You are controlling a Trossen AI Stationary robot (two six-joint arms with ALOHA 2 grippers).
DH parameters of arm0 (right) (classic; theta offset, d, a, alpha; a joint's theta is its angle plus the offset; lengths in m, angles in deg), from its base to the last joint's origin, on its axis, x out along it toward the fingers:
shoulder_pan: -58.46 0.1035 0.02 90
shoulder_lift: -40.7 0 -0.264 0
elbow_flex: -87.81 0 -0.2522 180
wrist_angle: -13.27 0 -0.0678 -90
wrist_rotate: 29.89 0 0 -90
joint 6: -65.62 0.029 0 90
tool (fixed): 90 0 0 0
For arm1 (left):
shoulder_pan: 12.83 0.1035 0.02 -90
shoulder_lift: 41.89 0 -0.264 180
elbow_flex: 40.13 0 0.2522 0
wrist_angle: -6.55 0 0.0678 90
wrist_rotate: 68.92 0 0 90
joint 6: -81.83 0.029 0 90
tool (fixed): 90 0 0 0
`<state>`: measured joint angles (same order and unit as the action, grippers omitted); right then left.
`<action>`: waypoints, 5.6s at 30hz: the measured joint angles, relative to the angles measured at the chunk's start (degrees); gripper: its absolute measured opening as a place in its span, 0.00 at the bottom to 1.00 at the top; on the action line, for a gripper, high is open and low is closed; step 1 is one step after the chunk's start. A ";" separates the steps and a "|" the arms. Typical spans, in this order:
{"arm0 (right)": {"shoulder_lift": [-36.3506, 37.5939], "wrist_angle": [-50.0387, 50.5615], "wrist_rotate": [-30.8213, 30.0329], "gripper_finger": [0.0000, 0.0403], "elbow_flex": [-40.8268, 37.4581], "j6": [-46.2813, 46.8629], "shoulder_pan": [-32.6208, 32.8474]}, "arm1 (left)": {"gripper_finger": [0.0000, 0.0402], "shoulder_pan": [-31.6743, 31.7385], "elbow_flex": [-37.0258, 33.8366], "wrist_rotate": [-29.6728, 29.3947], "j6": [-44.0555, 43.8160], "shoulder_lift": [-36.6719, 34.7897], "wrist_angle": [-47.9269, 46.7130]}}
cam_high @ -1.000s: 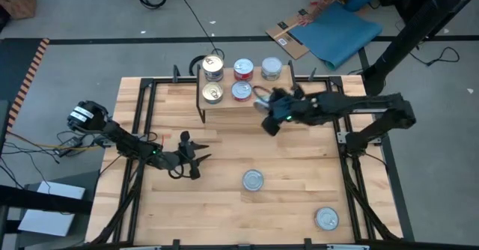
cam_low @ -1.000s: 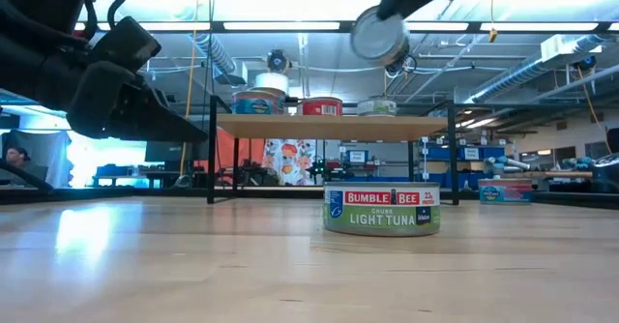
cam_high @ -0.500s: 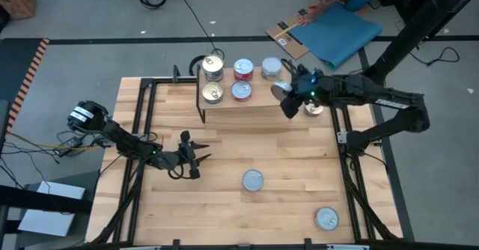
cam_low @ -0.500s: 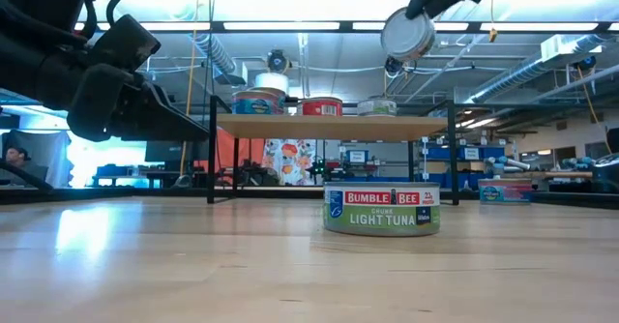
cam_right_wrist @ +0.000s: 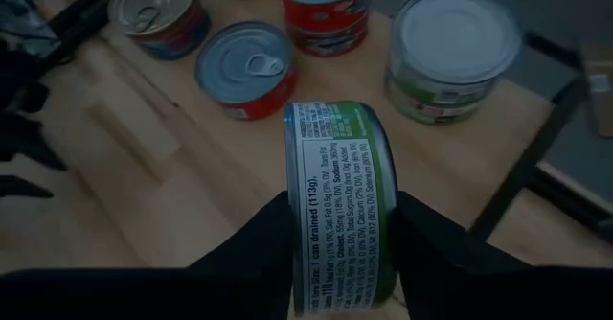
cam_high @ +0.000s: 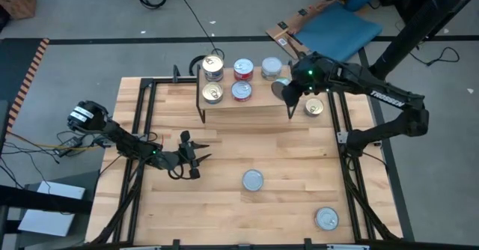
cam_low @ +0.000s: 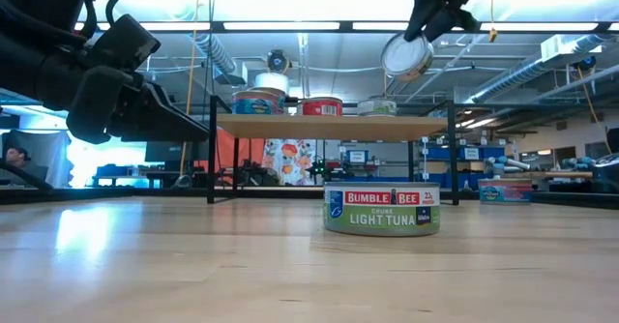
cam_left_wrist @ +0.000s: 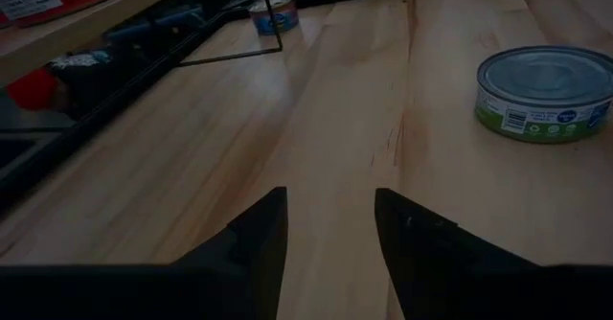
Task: Stack canned seafood by type on shelf
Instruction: Put the green tuna can on the shelf, then stack the blue pink tuna can on top of the other blue pink tuna can on the shelf
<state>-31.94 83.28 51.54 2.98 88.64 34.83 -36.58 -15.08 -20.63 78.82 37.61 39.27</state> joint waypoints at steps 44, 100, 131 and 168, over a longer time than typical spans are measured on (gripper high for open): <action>-0.98 -23.21 5.55 0.62 -17.77 10.01 -9.15 | 0.41 0.01 0.00 -0.11 0.61 0.00 -0.04; 1.42 -4.28 -11.73 0.02 -31.72 27.44 41.98 | 0.41 0.00 0.04 -0.04 -0.24 0.00 -0.07; 11.05 1.38 -16.03 0.00 -40.11 2.35 11.26 | 0.41 0.11 0.04 -0.04 2.56 0.00 0.40; 11.98 -25.93 -31.58 0.00 -57.18 37.37 -8.33 | 0.41 0.11 0.07 -0.04 2.37 0.00 0.57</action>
<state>-19.96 57.35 19.96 -54.20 126.02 26.50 -36.47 -15.02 -20.67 81.19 37.61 39.84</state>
